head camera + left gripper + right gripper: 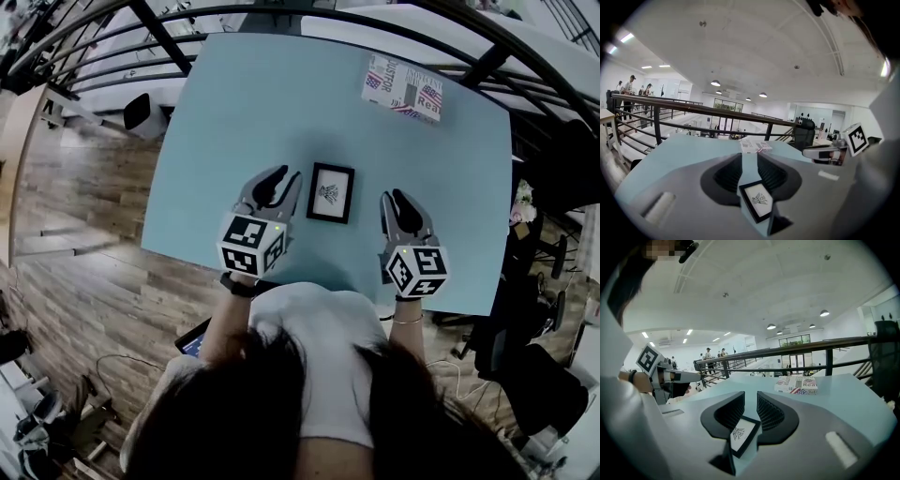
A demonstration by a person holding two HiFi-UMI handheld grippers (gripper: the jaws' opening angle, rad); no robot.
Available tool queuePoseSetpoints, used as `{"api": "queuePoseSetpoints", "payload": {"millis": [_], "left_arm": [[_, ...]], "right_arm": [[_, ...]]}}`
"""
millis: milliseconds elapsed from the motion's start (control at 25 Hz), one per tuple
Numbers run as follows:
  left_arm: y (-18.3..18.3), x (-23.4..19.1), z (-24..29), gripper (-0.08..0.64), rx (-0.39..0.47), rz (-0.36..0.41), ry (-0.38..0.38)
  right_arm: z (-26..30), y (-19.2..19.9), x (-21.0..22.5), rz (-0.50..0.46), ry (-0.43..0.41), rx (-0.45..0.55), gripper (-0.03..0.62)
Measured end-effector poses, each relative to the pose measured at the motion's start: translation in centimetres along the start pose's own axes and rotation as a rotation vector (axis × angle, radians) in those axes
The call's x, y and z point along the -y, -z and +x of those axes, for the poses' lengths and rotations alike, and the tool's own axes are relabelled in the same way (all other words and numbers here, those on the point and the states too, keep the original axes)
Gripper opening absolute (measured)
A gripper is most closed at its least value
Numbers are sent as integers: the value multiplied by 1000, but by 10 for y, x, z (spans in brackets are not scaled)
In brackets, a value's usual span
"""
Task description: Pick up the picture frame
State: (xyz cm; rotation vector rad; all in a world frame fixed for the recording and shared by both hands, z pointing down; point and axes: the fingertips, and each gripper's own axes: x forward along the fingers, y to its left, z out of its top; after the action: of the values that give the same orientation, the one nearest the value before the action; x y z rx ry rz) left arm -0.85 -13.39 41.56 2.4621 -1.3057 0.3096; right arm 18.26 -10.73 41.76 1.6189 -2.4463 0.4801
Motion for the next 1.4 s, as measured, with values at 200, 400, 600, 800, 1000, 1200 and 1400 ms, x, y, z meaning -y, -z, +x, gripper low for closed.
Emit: {"api": "queuePoseSetpoints", "payload": {"millis": [200,400,600,800,1000,1200,1400], "left_arm": [[-2,-8,5,103,-6,-3,19],[3,-14,12,103,-24,-13,33],[11,-17,23,103,-54,-40,54],[26,-14,37,103,-99,-88,89],[44,-11,49,103,-143,-126,116],[69,-9,61,103,-194,-167,126],[95,-8,72,103,-244,-194,128]], "right_arm": [[7,-3,1,11,20,-1,57],[14,3,1,28,35,-21,57],[22,11,3,34,41,-56,57],[31,24,5,48,35,-97,57],[41,43,6,81,14,-148,57],[51,64,5,117,-7,-195,57],[59,88,8,182,-13,-238,57]]}}
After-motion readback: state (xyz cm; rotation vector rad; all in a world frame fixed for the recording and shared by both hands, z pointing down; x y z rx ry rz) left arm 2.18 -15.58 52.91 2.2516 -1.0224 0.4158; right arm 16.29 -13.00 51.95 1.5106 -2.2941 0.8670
